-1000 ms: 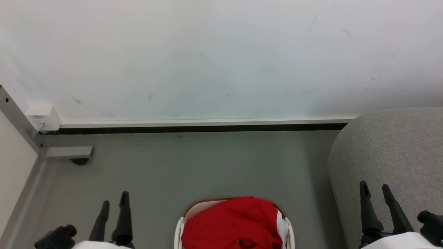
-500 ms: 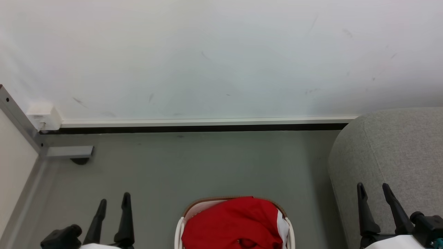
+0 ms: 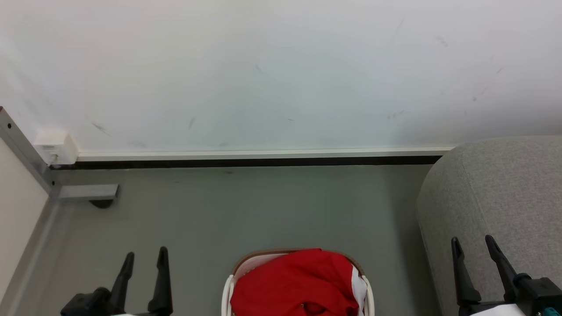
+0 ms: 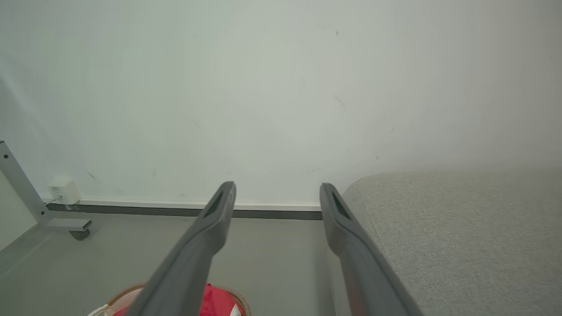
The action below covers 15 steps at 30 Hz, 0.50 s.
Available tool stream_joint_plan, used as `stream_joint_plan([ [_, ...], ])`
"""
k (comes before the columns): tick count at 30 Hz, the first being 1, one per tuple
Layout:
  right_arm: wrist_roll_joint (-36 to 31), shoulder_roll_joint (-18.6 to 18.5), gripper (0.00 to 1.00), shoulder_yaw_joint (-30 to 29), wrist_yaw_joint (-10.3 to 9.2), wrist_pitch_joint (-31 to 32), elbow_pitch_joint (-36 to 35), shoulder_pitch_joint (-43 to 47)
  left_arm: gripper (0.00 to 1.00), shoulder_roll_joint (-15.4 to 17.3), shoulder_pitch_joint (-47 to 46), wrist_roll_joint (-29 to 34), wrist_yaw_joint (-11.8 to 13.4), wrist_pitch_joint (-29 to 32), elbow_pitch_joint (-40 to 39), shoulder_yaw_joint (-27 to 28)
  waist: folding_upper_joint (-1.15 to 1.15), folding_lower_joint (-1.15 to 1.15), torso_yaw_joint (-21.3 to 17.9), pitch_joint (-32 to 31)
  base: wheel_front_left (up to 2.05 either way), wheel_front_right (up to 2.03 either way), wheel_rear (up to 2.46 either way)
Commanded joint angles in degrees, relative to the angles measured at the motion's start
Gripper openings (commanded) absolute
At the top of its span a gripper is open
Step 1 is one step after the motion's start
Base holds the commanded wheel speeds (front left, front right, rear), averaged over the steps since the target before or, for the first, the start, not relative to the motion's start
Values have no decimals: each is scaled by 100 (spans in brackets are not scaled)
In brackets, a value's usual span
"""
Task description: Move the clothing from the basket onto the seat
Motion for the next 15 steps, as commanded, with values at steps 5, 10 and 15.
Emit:
stream_joint_plan([
  [5, -304, -60, 100, -63, -9, -86, -20, 28, 100, 59, 67, 314, 1, -77, -77, -18, 0, 0, 0, -10, 0, 0, 0],
  [10, -556, -60, 100, -69, -9, -146, -29, 45, 100, 63, 95, 576, -14, -140, -108, -37, 0, 0, -2, -18, 0, 0, 0],
  [15, -785, -61, 100, -89, -10, -209, -27, 65, 100, 64, 131, 786, -45, -200, -104, -49, 0, 0, 2, -31, 0, 0, 0],
])
